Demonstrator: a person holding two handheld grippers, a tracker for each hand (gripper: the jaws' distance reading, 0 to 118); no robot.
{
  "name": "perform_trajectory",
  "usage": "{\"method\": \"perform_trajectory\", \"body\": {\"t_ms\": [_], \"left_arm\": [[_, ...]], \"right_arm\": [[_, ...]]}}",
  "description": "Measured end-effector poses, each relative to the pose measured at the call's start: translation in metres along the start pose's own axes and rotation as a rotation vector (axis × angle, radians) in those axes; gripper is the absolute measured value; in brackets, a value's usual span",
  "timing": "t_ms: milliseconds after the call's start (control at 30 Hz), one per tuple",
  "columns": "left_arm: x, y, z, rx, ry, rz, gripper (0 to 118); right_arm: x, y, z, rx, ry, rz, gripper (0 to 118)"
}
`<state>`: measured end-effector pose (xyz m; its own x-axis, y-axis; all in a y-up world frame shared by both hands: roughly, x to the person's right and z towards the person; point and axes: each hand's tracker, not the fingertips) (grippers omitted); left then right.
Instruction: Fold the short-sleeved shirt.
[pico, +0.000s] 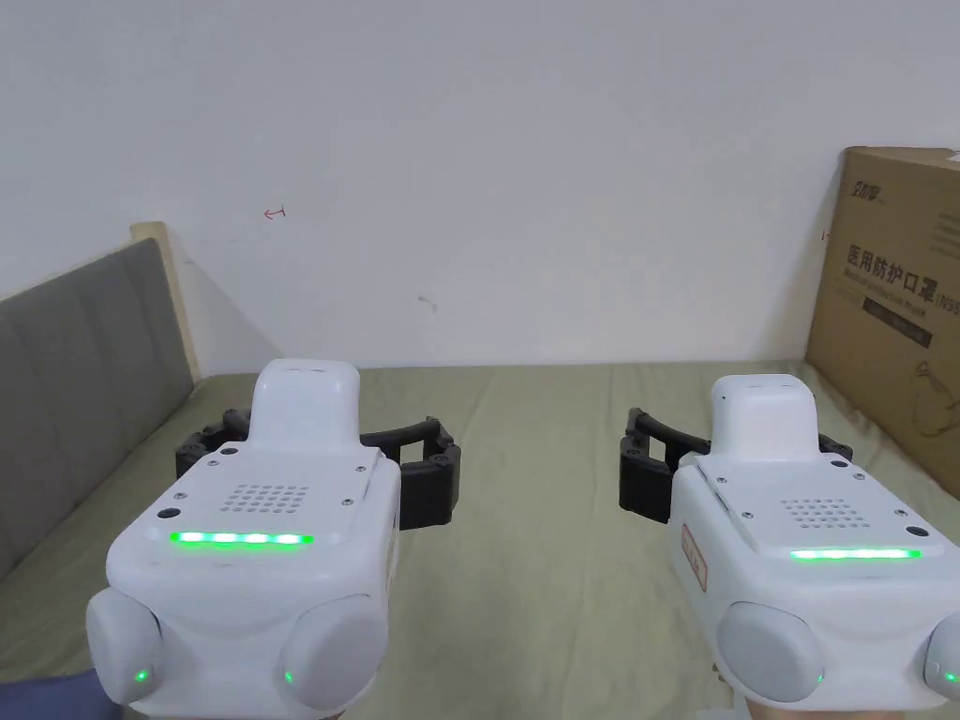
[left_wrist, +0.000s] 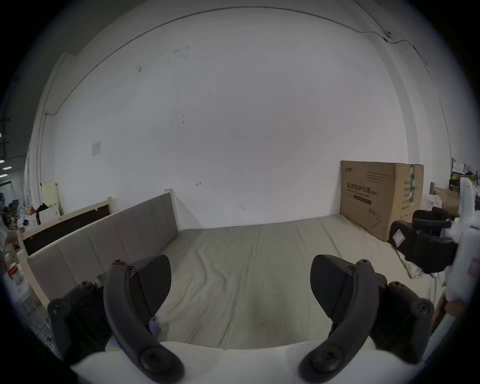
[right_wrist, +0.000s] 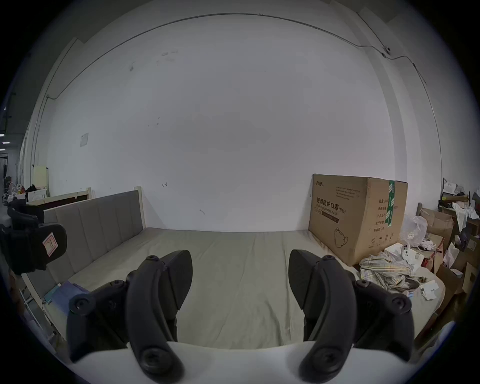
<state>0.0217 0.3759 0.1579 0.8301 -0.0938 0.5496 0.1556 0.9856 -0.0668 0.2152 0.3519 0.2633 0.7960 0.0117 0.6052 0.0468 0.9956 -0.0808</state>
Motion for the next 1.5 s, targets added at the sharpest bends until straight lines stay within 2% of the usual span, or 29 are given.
{"method": "perform_trajectory", "body": {"t_ms": [467,1500], "left_arm": [[0.0023,-0.0024,0.0025,0.016,-0.017,0.025,110],[0.0009,-0.0008,-0.0021,-0.065,0.046,0.028,110]], "right_arm": [[0.0009,-0.0017,-0.0002,-0.005,-0.001,0.002,83],[0.0045,-0.0083,-0.005,-0.042,-0.008,-0.009,83]]}}
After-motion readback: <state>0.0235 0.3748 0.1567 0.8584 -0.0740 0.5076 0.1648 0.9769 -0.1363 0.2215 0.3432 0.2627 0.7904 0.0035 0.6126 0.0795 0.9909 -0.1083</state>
